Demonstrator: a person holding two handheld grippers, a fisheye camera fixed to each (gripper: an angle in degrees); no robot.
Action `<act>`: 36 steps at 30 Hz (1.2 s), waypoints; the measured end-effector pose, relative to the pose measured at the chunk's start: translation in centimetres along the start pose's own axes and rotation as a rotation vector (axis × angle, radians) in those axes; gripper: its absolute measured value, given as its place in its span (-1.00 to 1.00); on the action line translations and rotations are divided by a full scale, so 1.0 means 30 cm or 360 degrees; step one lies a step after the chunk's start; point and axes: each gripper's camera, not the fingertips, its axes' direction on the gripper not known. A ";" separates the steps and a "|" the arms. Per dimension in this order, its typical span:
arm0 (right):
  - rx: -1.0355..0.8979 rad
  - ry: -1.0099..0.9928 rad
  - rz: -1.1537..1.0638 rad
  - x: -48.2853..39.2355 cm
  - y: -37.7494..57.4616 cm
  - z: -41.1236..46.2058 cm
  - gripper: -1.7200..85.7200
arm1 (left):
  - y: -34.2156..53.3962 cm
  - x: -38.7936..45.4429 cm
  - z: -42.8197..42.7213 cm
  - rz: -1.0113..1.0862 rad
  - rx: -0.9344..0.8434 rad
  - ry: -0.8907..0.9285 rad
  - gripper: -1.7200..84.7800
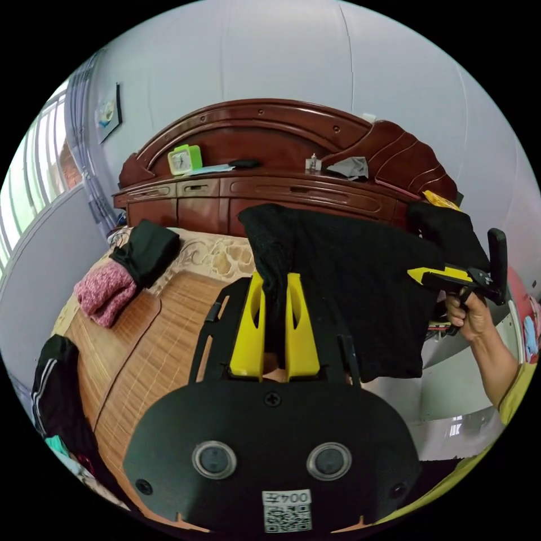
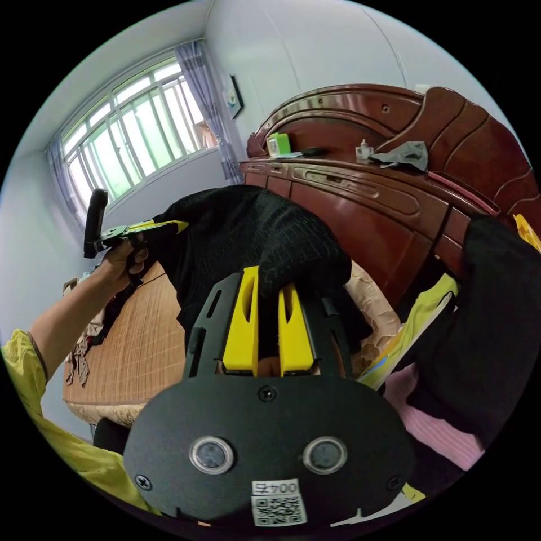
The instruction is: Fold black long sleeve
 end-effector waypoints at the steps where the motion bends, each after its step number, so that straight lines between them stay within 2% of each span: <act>1: -0.0003 0.0007 0.0025 0.030 -0.003 0.008 -0.83 | -0.013 0.008 0.019 0.0013 -0.0005 0.0001 -0.86; 11: -0.0141 0.0167 0.0158 0.218 0.077 0.163 -0.82 | -0.045 0.132 0.373 0.0061 -0.0179 0.0051 -0.84; 14: -0.0184 0.0329 0.0103 0.240 0.118 0.253 -0.81 | -0.041 0.136 0.468 -0.0005 -0.0332 -0.0118 -0.83; 18: -0.0219 0.0331 0.0164 0.265 0.126 0.283 -0.74 | 0.008 0.111 0.449 -0.0035 -0.0358 -0.0616 -0.82; 19: -0.0243 0.0376 0.0179 0.264 0.124 0.272 -0.70 | 0.025 0.108 0.436 -0.0018 -0.0344 -0.0663 -0.82; 23: -0.0179 0.0617 0.0271 0.246 0.148 0.169 -0.66 | 0.207 0.043 0.281 -0.0046 -0.0247 -0.0713 -0.86; 25: 0.0064 0.0678 0.0267 0.205 0.173 0.093 -0.69 | 0.327 0.005 0.205 -0.0137 -0.0235 -0.0633 -0.87; 27: 0.0187 0.0605 0.0169 0.170 0.173 0.096 -0.71 | 0.517 -0.030 0.111 -0.0275 -0.0267 -0.0499 -0.88; 29: 0.0126 0.0481 0.0131 0.177 0.146 0.163 -0.69 | 0.677 -0.044 0.038 -0.0404 -0.0306 -0.0410 -0.88; 33: -0.0404 0.0438 0.0407 0.346 0.107 0.402 -0.67 | 1.045 -0.026 -0.161 -0.0625 -0.0382 -0.0322 -0.83; 36: -0.0345 0.0320 0.0507 0.349 0.101 0.353 -0.67 | 1.277 -0.014 -0.338 -0.0763 -0.0384 -0.0388 -0.78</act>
